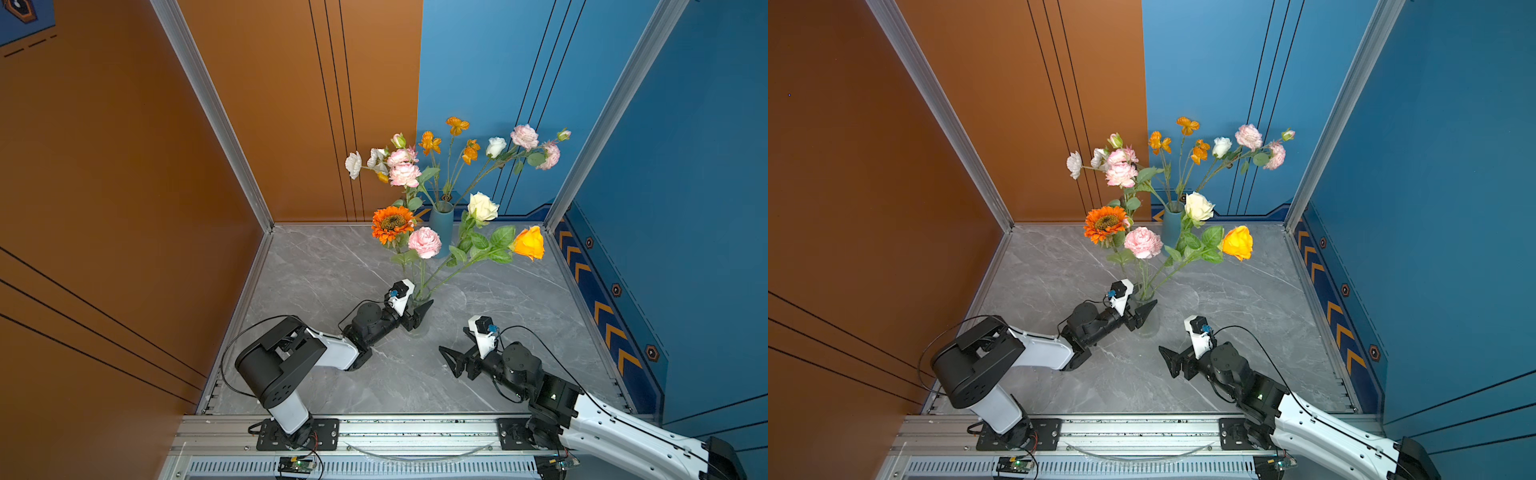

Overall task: Arrange the flowers into the vase
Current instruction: 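Move the left gripper around the glass vase rim and close it, then lift the glass vase and carry it toward the far corner by the orange wall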

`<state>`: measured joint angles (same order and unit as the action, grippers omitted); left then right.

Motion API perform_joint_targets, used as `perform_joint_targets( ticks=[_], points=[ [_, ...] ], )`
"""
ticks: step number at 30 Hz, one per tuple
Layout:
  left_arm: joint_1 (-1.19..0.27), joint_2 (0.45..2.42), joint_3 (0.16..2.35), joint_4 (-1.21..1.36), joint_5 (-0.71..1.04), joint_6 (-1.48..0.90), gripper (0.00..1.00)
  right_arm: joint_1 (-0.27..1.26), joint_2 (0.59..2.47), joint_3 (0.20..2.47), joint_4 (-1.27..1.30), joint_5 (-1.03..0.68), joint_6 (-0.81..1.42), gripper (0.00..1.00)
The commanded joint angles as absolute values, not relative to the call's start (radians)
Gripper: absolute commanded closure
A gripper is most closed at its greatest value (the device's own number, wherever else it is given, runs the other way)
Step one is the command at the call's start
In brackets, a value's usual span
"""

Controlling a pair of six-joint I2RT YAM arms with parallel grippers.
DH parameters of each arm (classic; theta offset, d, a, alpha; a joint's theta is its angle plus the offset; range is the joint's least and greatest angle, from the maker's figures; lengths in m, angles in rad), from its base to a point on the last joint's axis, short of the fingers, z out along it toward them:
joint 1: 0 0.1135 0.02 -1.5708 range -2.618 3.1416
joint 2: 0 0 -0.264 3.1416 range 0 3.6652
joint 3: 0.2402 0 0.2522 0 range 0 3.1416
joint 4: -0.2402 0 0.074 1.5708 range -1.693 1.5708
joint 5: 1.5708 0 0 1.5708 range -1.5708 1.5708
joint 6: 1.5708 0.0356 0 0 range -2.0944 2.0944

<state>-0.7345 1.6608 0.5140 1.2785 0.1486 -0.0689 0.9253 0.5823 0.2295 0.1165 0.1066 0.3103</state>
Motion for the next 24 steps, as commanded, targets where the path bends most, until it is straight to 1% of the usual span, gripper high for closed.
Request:
perform_joint_targets(
  ticks=[1, 6, 7, 10, 13, 14, 19, 21, 22, 24],
  points=[
    [-0.708, 1.616, 0.506, 1.394, 0.229, -0.095, 0.62, 0.916, 0.593, 0.229, 0.154, 0.088, 0.296, 0.0],
    [-0.66, 1.504, 0.526, 1.309, 0.311, -0.1, 0.66, 0.906, 0.601, 0.238, 0.184, 0.09, 0.293, 0.0],
    [-0.652, 1.467, 0.538, 1.272, 0.325, -0.096, 0.69, 0.904, 0.606, 0.245, 0.185, 0.089, 0.29, 0.0],
    [-0.632, 1.363, 0.59, 1.131, 0.375, -0.068, 0.72, 0.893, 0.635, 0.256, 0.197, 0.082, 0.274, 0.0],
    [-0.622, 1.269, 0.651, 0.99, 0.412, -0.032, 0.81, 0.881, 0.682, 0.262, 0.222, 0.061, 0.268, 0.0],
    [-0.623, 1.243, 0.666, 0.962, 0.413, -0.023, 0.81, 0.878, 0.698, 0.263, 0.233, 0.055, 0.27, 0.0],
    [-0.618, 1.1, 0.753, 0.794, 0.36, 0.004, 0.87, 0.876, 0.773, 0.274, 0.295, 0.032, 0.284, 0.0],
    [-0.618, 1.049, 0.782, 0.746, 0.325, 0.01, 0.91, 0.875, 0.792, 0.277, 0.31, 0.022, 0.287, 0.0],
    [-0.617, 1.023, 0.8, 0.714, 0.294, 0.014, 0.94, 0.875, 0.802, 0.279, 0.315, 0.018, 0.288, 0.0],
    [-0.615, 0.982, 0.846, 0.624, 0.214, 0.028, 0.96, 0.876, 0.813, 0.284, 0.319, 0.014, 0.29, 0.0]
  ],
)
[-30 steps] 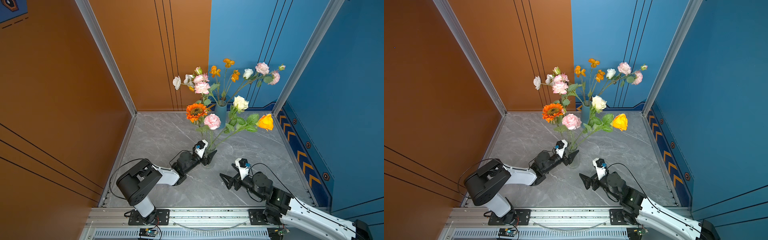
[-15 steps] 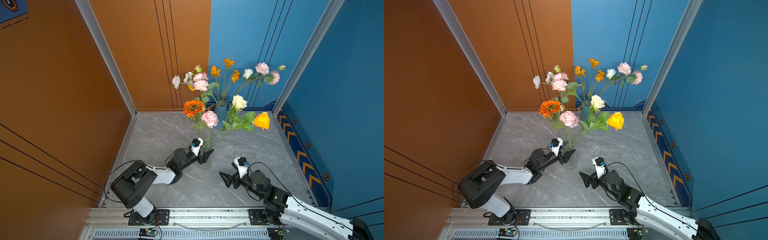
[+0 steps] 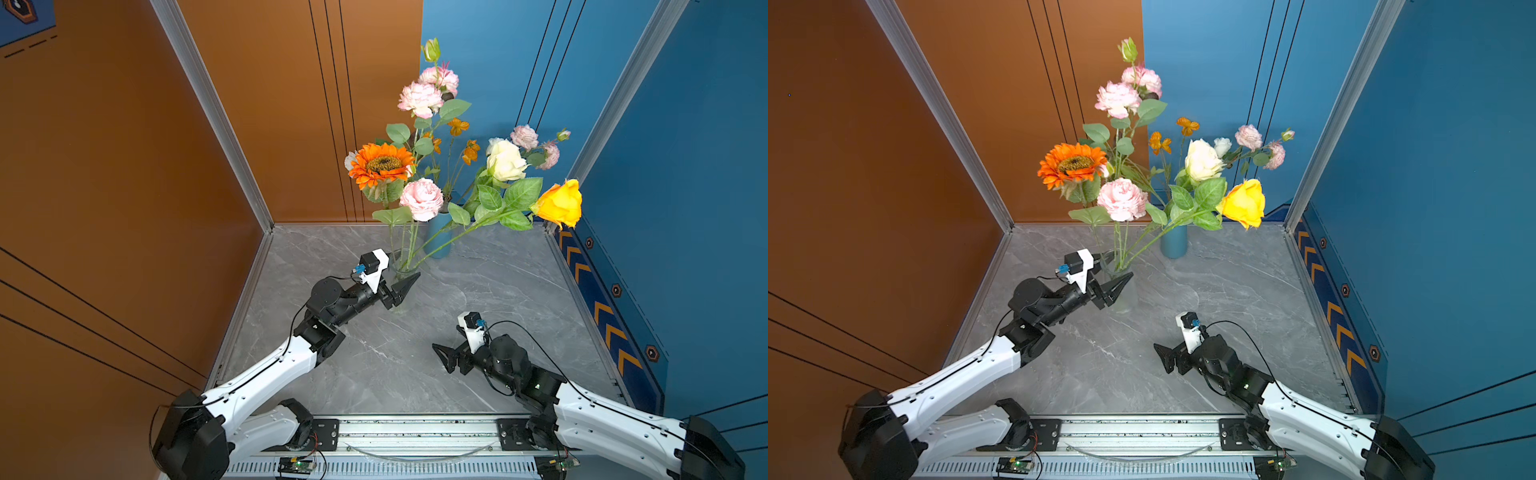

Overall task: Arrange the flowers into the vase
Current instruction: 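Lift the glass vase and carry it toward the far corner by the orange wall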

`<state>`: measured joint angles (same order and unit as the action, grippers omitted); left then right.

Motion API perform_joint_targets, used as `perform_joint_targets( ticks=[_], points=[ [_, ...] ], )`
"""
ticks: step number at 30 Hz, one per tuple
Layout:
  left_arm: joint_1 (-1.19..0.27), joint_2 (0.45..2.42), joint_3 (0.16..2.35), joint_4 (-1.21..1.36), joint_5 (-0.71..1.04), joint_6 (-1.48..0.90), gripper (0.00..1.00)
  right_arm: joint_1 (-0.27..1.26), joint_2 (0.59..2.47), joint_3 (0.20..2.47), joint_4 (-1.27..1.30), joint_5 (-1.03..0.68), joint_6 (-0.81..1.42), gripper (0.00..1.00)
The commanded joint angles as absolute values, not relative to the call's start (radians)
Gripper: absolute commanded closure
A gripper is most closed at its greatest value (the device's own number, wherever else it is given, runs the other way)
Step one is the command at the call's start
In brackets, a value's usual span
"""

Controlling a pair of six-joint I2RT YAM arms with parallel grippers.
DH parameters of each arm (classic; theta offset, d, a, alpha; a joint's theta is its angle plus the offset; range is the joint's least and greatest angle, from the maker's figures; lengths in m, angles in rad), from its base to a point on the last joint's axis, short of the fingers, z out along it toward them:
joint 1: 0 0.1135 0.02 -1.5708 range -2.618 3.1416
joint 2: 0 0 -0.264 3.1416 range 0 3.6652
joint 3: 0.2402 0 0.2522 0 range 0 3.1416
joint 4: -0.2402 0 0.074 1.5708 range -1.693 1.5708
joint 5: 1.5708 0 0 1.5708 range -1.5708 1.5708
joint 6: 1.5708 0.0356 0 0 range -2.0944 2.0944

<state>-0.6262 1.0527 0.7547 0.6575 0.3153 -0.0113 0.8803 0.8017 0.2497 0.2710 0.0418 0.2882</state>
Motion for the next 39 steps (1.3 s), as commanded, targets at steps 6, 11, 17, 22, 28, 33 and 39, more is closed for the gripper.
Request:
perform_joint_targets(
  ticks=[6, 11, 17, 22, 28, 33, 39],
  points=[
    [-0.553, 0.94, 0.976, 0.422, -0.006, 0.132, 1.0, 0.879, 0.83, 0.306, 0.32, -0.002, 0.29, 0.0],
    [-0.419, 0.98, 1.097, 0.336, -0.087, 0.124, 1.0, 0.9, 0.857, 0.35, 0.278, -0.014, 0.267, 0.0],
    [-0.281, 1.041, 1.107, 0.376, -0.15, 0.094, 1.0, 0.952, 0.908, 0.448, 0.248, -0.01, 0.226, 0.0],
    [-0.201, 1.092, 1.037, 0.576, -0.199, 0.037, 1.0, 0.959, 0.982, 0.485, 0.274, -0.015, 0.204, 0.0],
    [-0.1, 1.208, 0.967, 0.781, -0.273, -0.094, 1.0, 0.956, 1.063, 0.495, 0.3, -0.036, 0.205, 0.0],
    [-0.094, 1.364, 0.983, 0.941, -0.254, -0.041, 1.0, 0.94, 1.109, 0.495, 0.336, -0.053, 0.215, 0.0],
    [-0.113, 1.608, 1.047, 1.147, -0.286, 0.074, 1.0, 0.895, 1.157, 0.499, 0.375, -0.113, 0.234, 0.0]
  ],
)
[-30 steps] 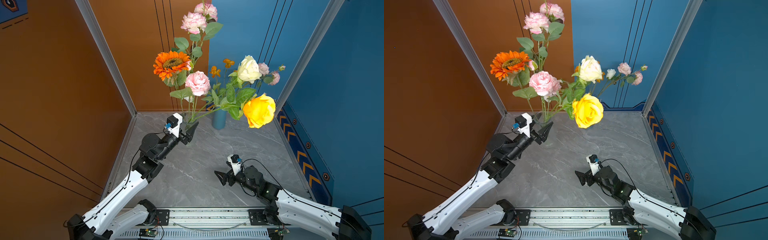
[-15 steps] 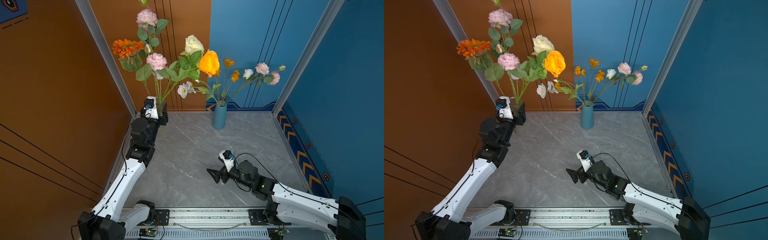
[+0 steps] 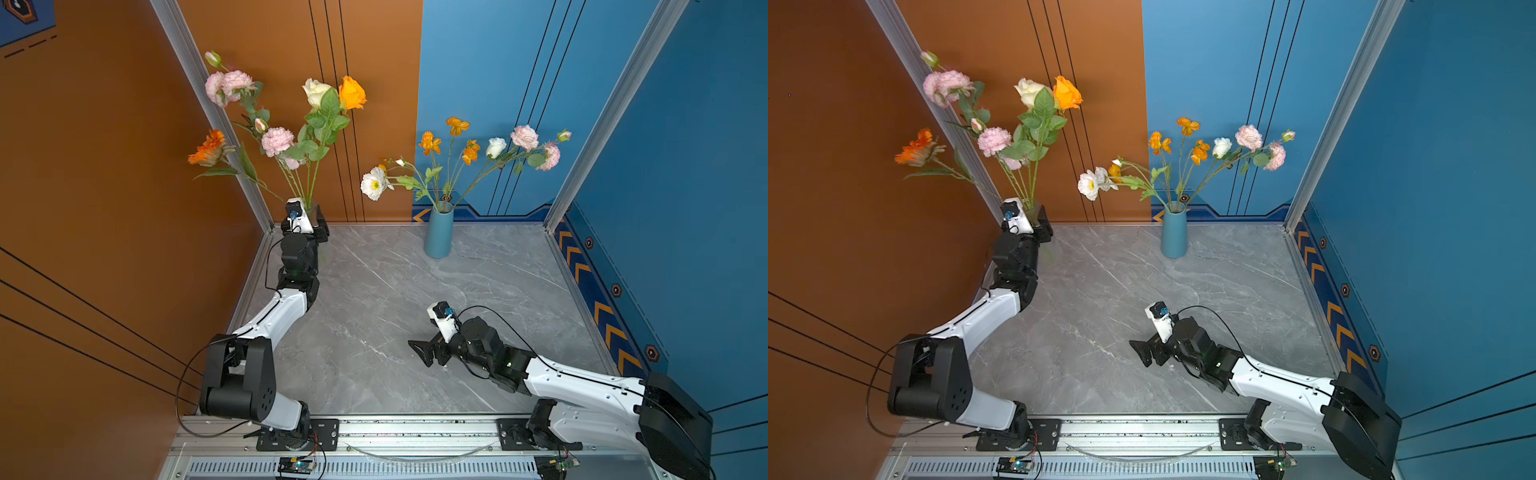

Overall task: Arrange the flowers into the vase
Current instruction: 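Lift the glass vase and carry it toward the far corner by the orange wall, then lower the glass vase onto the table and open the left gripper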

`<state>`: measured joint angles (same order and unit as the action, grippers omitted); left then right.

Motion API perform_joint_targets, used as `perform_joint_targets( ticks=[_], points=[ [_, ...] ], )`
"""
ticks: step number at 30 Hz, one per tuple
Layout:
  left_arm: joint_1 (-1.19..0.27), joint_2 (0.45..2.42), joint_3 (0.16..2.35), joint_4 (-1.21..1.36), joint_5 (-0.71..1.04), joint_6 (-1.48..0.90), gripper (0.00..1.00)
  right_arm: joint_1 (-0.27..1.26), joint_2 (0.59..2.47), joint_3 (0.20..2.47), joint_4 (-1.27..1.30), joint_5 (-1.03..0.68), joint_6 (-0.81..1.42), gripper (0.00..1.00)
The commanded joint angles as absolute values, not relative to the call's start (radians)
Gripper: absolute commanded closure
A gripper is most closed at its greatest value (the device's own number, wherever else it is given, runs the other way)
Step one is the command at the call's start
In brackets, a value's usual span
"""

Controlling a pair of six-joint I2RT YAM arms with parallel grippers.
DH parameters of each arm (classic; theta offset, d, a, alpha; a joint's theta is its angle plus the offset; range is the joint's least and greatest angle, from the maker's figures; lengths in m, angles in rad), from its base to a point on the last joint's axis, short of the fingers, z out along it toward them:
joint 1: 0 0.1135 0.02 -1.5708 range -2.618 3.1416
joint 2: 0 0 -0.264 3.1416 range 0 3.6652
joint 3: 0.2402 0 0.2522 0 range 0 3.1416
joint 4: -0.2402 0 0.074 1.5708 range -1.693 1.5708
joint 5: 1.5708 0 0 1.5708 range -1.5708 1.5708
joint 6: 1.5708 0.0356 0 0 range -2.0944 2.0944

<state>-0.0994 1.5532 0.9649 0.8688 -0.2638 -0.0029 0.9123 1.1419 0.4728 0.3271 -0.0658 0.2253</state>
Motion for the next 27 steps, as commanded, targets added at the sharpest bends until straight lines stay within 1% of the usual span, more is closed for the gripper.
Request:
perform_joint_targets(
  ticks=[1, 4, 9, 13, 19, 27],
  points=[
    [-0.115, 1.651, 1.066, 1.185, -0.303, 0.098, 1.0, 0.89, 1.162, 0.499, 0.38, -0.119, 0.234, 0.0],
    [-0.126, 1.797, 1.094, 1.355, -0.37, 0.167, 1.0, 0.865, 1.177, 0.502, 0.388, -0.145, 0.237, 0.0],
    [-0.141, 1.974, 1.186, 1.409, -0.381, 0.231, 1.0, 0.828, 1.193, 0.51, 0.389, -0.194, 0.229, 0.0],
    [-0.148, 2.057, 1.261, 1.408, -0.377, 0.241, 1.0, 0.796, 1.198, 0.522, 0.364, -0.217, 0.223, 0.0],
    [-0.149, 2.167, 1.341, 1.41, -0.438, 0.193, 1.0, 0.743, 1.221, 0.524, 0.376, -0.245, 0.231, 0.0],
    [-0.158, 2.244, 1.388, 1.409, -0.501, 0.16, 1.0, 0.712, 1.255, 0.534, 0.382, -0.272, 0.238, 0.0]
  ],
)
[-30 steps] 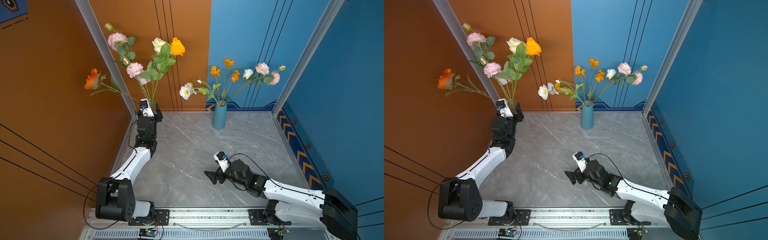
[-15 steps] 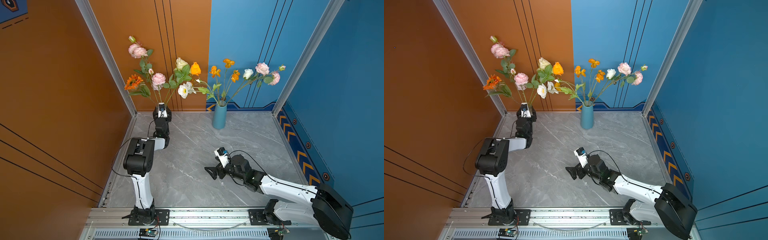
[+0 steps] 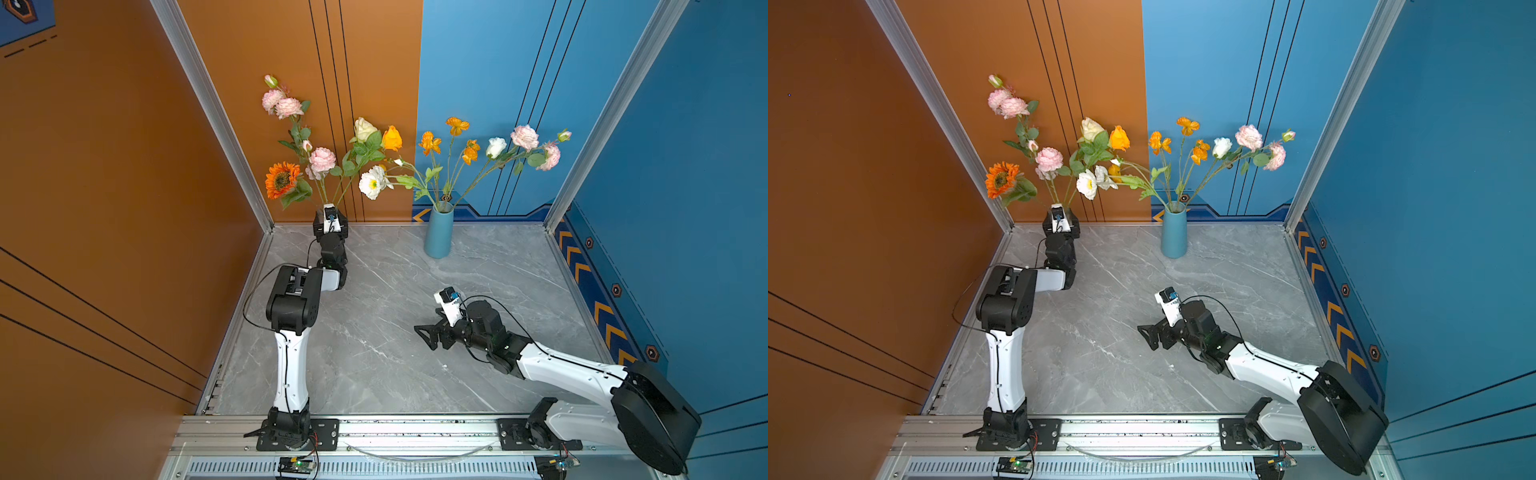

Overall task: Arrange the flowers into the vase
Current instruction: 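Lower the glass vase onto the table and open the left gripper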

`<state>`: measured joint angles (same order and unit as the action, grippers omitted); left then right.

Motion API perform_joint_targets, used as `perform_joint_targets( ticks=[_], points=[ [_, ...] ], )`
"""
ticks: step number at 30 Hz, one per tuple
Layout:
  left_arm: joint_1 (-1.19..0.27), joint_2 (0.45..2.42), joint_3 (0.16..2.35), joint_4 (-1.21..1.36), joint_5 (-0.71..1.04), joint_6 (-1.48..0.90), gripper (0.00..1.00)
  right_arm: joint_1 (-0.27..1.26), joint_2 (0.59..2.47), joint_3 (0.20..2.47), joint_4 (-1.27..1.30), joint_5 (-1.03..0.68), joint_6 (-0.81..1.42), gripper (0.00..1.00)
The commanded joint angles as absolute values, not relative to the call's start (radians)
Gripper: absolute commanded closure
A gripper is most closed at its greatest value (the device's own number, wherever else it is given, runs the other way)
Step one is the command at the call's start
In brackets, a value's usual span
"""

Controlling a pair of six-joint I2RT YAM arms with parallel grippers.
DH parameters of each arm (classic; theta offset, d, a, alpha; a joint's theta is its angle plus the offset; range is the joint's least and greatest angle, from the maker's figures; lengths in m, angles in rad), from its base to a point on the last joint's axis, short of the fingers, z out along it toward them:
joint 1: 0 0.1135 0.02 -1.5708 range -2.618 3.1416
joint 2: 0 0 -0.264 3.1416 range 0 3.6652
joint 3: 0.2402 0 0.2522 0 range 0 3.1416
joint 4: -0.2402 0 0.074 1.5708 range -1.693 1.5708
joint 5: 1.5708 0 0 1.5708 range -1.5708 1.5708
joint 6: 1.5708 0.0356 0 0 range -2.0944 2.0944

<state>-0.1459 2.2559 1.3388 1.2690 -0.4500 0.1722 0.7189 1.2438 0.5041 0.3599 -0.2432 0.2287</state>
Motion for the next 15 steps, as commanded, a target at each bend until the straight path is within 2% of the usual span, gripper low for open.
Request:
perform_joint_targets(
  ticks=[1, 11, 13, 15],
  points=[
    [-0.16, 2.249, 1.391, 1.409, -0.508, 0.165, 1.0, 0.71, 1.256, 0.534, 0.382, -0.273, 0.239, 0.0],
    [-0.159, 2.278, 1.37, 1.41, -0.554, 0.152, 0.99, 0.709, 1.249, 0.532, 0.362, -0.271, 0.246, 0.0],
    [-0.159, 2.279, 1.367, 1.409, -0.566, 0.145, 0.87, 0.709, 1.244, 0.531, 0.355, -0.268, 0.247, 0.0],
    [-0.157, 2.278, 1.357, 1.409, -0.566, 0.137, 0.69, 0.709, 1.236, 0.528, 0.353, -0.263, 0.245, 0.0]
  ],
)
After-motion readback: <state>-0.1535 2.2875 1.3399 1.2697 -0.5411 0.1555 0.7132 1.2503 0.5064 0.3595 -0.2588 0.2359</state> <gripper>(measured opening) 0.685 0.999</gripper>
